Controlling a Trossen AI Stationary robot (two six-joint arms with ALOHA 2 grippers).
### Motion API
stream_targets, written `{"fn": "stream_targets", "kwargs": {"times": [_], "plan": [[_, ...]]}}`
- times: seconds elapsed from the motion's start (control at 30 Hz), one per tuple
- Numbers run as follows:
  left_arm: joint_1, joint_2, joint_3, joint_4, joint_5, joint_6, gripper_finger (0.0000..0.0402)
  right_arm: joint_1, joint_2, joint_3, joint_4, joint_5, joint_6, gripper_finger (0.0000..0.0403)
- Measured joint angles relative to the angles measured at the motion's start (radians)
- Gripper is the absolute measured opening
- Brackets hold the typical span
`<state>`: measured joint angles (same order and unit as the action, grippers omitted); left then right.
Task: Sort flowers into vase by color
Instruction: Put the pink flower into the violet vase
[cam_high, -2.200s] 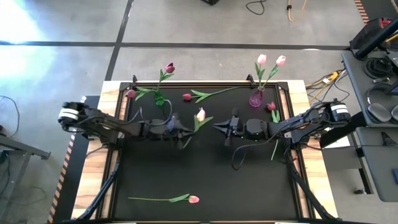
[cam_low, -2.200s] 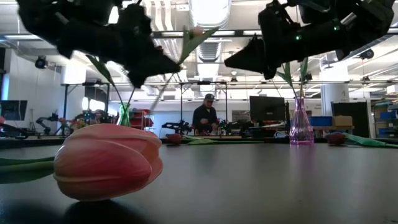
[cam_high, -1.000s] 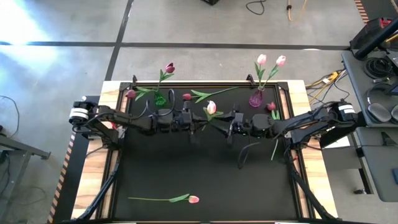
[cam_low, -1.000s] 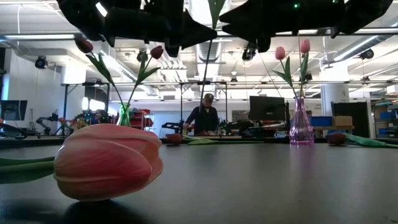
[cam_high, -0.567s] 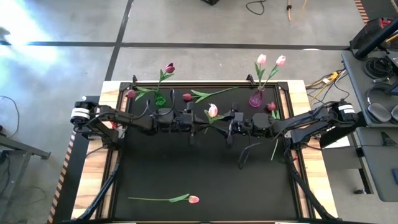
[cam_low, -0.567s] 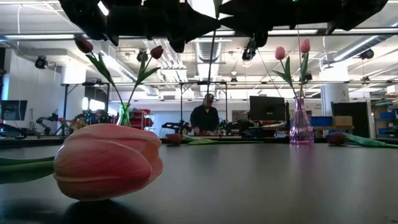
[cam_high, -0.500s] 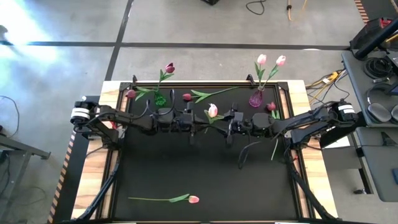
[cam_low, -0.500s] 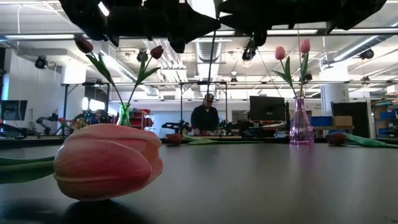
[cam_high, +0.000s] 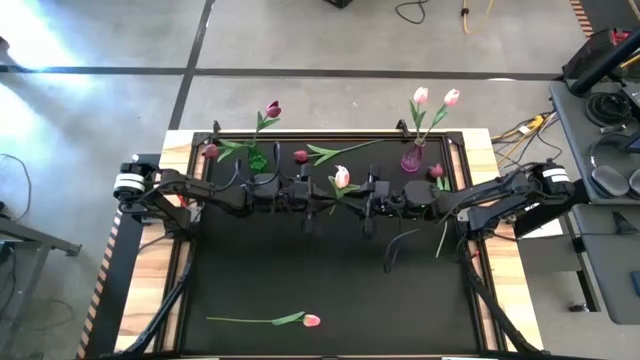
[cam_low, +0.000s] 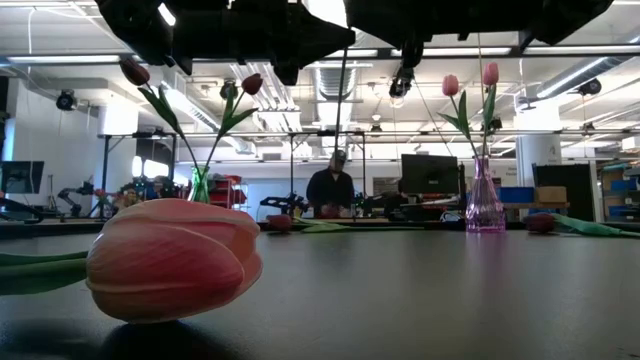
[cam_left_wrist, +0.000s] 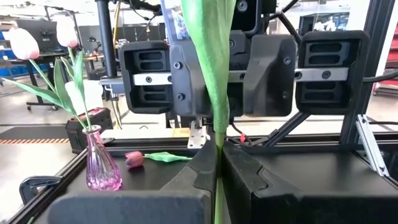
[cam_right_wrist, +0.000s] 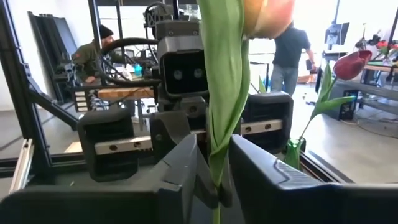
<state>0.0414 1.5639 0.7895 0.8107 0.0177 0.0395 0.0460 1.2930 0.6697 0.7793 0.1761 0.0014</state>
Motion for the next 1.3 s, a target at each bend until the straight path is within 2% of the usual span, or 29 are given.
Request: {"fn": "stream_targets", "kwargs": {"times": [0.3,0.47,0.57,0.67,0.83,0.97,1.1,1.17,1.3], "plan": [[0.0,0.0,0.0,0.002,0.0,-0.042,0.0007,-0.001,0.0,0.012,-0.027,0.006,-0.016,0.0017],[0.0,0.0,0.0,-0.028,-0.007,-0.061,0.0042,-0.007,-0.002,0.012,-0.028,0.009,-0.019,0.0014],[0.0,0.0,-0.009,-0.044,-0.041,-0.075,0.0067,-0.007,-0.025,0.012,-0.053,0.044,-0.034,0.0014],[0.0,0.0,-0.03,-0.052,-0.083,-0.075,0.0092,-0.007,-0.08,0.012,-0.135,0.133,-0.069,0.0014],[0.0,0.0,-0.053,-0.05,-0.087,-0.075,0.0126,-0.007,-0.234,0.012,-0.307,0.328,-0.137,0.0013],[0.0,0.0,-0.073,-0.04,-0.088,-0.069,0.0142,-0.007,-0.373,0.01,-0.426,0.531,-0.213,0.0013],[0.0,0.0,-0.087,-0.016,-0.088,-0.067,0.0147,-0.012,-0.491,-0.006,-0.452,0.702,-0.301,0.0013],[0.0,0.0,-0.087,-0.013,-0.088,-0.057,0.0147,-0.024,-0.541,-0.021,-0.454,0.749,-0.336,0.0013],[0.0,0.0,-0.088,-0.006,-0.089,-0.049,0.0147,-0.082,-0.624,-0.057,-0.453,0.763,-0.345,0.0013]]}}
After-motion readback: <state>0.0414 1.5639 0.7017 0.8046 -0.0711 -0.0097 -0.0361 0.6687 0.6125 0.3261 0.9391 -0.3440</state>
